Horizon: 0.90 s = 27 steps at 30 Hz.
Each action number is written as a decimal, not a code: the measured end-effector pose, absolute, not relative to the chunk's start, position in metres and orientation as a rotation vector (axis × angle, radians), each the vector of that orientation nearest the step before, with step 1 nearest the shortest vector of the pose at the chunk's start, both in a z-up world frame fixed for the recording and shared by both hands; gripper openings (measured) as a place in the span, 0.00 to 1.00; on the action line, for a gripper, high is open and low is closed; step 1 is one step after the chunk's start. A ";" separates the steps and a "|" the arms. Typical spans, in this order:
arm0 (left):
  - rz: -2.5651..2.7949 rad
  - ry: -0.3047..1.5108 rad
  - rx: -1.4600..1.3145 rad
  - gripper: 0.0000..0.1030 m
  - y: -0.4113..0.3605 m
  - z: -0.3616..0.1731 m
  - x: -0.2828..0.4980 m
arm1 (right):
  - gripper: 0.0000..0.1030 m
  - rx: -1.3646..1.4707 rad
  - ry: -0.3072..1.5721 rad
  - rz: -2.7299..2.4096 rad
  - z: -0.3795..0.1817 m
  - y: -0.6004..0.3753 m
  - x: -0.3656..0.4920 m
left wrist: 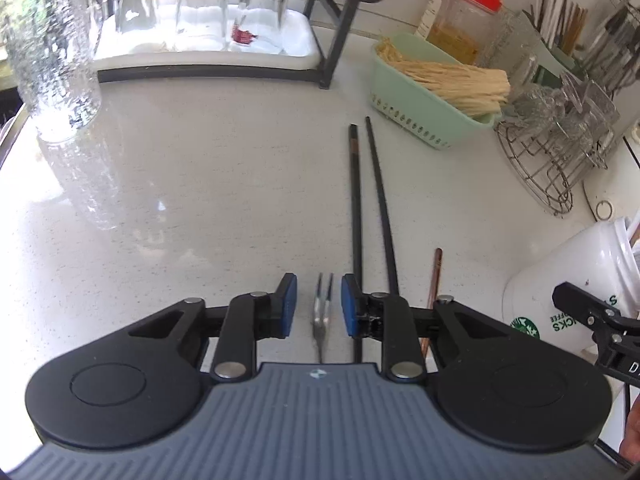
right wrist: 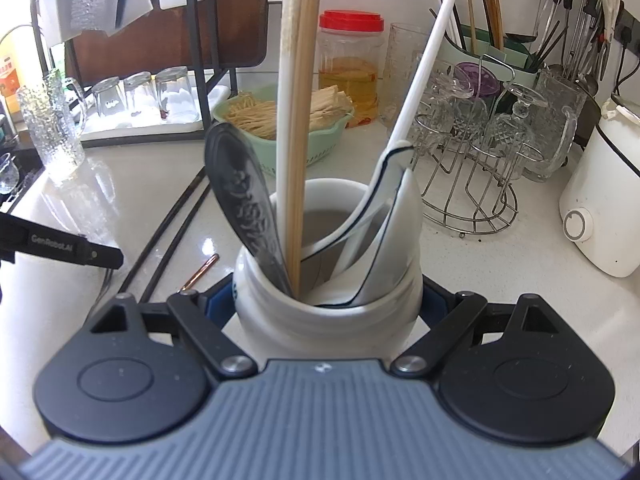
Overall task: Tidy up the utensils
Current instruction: 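Close the left gripper on the silver fork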
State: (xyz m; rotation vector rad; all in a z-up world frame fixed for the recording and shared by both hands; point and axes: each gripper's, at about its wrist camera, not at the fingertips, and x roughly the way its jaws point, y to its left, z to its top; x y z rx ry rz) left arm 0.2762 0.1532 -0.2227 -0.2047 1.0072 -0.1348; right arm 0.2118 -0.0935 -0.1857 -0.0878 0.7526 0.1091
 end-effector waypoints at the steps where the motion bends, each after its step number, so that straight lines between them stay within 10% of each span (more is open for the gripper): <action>1: -0.133 1.006 -0.189 0.23 0.150 -0.223 0.276 | 0.89 -0.088 0.751 0.109 -0.186 -0.093 0.212; 7: -0.112 1.007 -0.139 0.10 0.141 -0.224 0.276 | 0.89 -0.089 0.746 0.110 -0.186 -0.093 0.212; 27: -0.120 0.899 -0.157 0.09 0.145 -0.168 0.270 | 0.89 -0.089 0.744 0.119 -0.187 -0.094 0.211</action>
